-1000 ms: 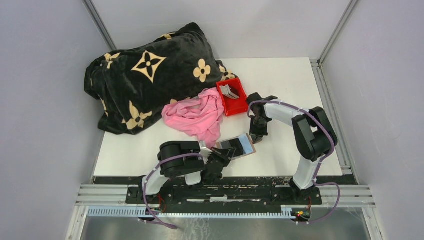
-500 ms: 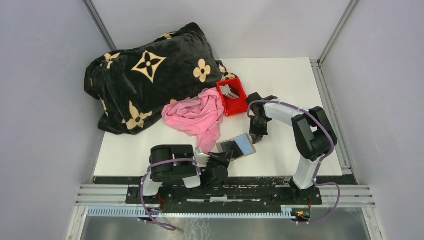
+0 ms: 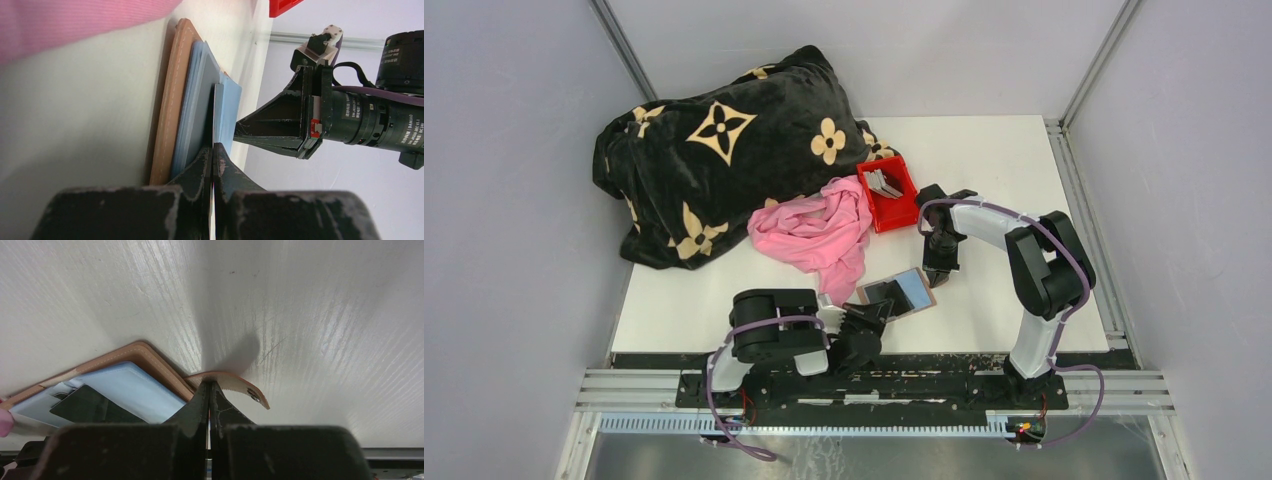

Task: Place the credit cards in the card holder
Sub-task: Insert the credit card into the card holder.

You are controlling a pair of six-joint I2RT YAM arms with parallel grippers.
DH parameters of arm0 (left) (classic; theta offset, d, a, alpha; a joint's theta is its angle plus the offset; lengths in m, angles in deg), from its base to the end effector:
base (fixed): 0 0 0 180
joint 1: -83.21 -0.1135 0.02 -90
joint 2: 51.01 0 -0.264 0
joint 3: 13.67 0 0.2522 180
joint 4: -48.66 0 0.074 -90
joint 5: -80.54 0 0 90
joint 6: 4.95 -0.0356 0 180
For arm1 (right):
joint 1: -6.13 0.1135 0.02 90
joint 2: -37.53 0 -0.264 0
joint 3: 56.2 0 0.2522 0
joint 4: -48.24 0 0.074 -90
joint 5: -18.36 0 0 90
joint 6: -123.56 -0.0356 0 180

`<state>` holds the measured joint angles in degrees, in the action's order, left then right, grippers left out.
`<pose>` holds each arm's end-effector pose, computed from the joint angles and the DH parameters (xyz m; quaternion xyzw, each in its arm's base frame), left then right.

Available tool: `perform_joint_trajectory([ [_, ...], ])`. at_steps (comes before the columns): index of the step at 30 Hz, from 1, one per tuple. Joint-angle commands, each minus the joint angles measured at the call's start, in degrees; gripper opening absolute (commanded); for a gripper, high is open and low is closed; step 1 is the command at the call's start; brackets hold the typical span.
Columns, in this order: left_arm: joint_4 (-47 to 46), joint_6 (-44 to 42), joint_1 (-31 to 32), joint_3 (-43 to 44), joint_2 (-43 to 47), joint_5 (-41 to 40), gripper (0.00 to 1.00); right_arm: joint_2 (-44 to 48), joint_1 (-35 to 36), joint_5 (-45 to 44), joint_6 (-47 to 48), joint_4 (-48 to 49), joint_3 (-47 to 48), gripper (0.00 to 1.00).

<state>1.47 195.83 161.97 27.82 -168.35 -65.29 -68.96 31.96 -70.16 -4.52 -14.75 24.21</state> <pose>0.0845 -0.2742 0.0584 -0.4392 0.6647 -0.4827 0.3638 0.2905 0.1417 0.1462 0.1066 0.9942 0.0153 0.0001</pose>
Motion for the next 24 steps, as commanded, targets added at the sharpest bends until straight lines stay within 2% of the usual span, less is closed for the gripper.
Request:
perform_joint_trajectory([
  [1, 2.2, -8.9, -1.1, 0.6, -3.1, 4.5, 0.03, -6.0, 1.1, 0.6, -0.6, 6.0, -4.0, 0.01],
  [14, -5.4, -16.9, -3.9, 2.2, -6.3, 11.4, 0.03, -6.2, 1.5, 1.3, -1.0, 6.9, -4.9, 0.01],
  [19, -5.0, -19.8, -5.0, 3.9, -6.7, 14.5, 0.03, -6.2, 2.2, 1.4, -1.3, 6.9, -4.8, 0.01],
  [21, -4.2, -21.0, -5.2, 4.6, -6.6, 15.8, 0.07, -6.1, 2.3, 1.4, -1.4, 6.8, -4.9, 0.01],
  [24, -0.9, -20.5, -5.4, 5.2, -5.9, 17.6, 0.23, -6.1, 2.2, 1.0, -1.2, 6.8, -5.0, 0.01],
])
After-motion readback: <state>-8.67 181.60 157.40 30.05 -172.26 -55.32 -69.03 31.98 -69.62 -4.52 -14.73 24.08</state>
